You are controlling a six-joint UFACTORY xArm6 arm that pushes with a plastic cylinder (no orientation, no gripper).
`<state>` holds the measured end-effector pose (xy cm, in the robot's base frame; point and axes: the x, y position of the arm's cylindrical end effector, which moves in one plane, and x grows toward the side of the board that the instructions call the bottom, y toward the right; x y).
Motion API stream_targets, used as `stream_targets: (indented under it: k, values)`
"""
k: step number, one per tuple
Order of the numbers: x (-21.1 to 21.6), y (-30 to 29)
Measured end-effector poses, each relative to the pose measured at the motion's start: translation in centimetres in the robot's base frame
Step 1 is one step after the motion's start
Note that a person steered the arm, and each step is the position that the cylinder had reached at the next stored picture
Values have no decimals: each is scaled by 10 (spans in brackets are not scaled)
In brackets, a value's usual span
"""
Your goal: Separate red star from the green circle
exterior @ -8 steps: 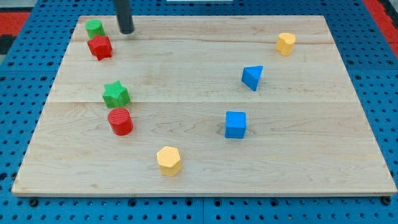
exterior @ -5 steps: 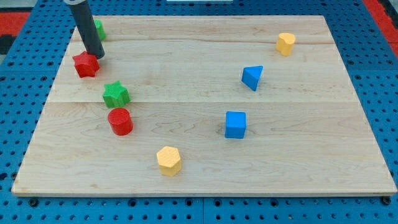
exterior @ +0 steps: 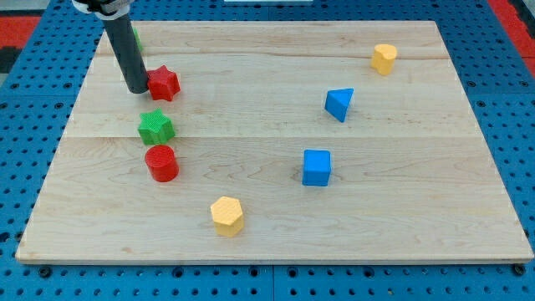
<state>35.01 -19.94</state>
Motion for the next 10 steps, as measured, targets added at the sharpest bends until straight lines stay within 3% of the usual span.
stream_targets:
  k: [1, 2, 4, 6, 7, 8, 9, 10]
  values:
    - [-36, -10]
    - [-54, 40]
    - [-55, 98]
    - [-55, 104]
    - [-70, 90]
    - [-86, 8]
    - [-76, -104]
    - [-115, -82]
